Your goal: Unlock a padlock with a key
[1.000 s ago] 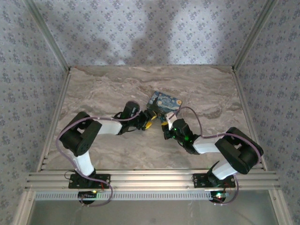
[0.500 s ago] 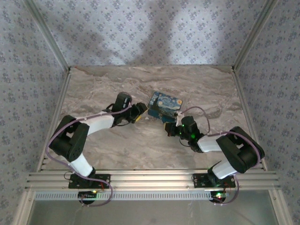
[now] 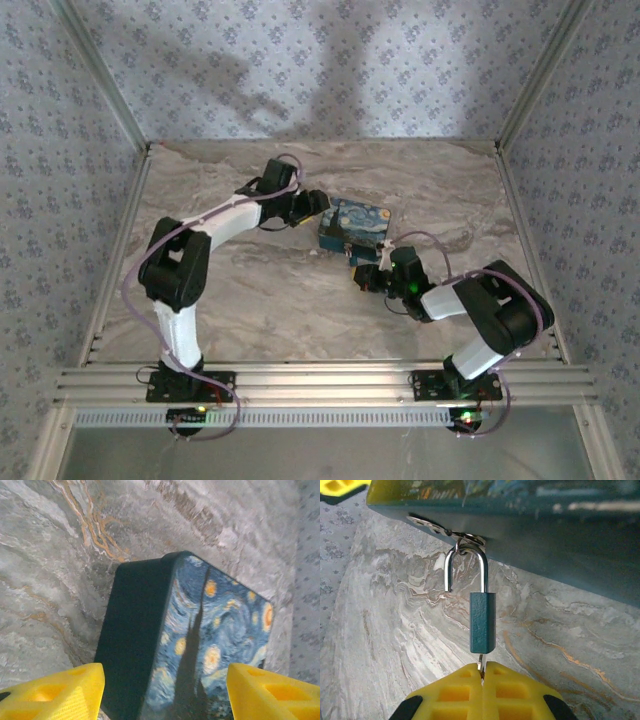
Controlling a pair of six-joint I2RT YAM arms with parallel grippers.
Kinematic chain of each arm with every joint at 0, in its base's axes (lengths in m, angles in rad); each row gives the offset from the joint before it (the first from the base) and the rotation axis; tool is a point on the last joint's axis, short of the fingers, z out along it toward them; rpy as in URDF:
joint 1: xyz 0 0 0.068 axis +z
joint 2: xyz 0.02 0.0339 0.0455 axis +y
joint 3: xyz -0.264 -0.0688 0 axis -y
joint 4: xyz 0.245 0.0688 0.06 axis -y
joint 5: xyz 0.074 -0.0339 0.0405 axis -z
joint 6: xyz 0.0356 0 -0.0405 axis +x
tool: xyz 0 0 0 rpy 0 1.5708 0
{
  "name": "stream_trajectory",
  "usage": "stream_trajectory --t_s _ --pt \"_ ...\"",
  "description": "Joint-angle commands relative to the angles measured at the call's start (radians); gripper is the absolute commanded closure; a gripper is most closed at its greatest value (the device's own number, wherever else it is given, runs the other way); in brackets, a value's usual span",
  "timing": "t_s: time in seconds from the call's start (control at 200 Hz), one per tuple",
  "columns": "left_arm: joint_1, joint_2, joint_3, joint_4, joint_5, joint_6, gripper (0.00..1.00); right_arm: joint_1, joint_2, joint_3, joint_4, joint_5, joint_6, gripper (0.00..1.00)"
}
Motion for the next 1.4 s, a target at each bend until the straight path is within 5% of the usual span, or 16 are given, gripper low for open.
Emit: stream_trajectory --t_s 0.0,0.41,0.605,0.879,1.394 --pt "-0.007 0.07 0.097 -0.116 0.059 0.077 0.35 -0.012 0.018 0.005 -0.035 -0.005 0.017 0.96" --pt "-0.005 0.206 0.227 -0.206 0.007 0.112 0.37 -0.038 -0.016 -0.022 -0.068 0.0 -0.009 0.89" --pt "0.0 0.17 0.146 -0.188 -0.019 0.111 0.38 -0.068 -0.097 -0.028 -0.163 -0.013 -0.062 0.73" --pt "0.003 0.093 0.011 -0.125 -0.027 0.082 0.39 -0.121 -0.142 0.03 -0.138 -0.193 -0.146 0.57" --pt "0.001 -0.008 -0.156 -0.054 -0.035 0.044 0.39 -0.211 -0.006 0.238 -0.175 -0.276 -0.242 0.5"
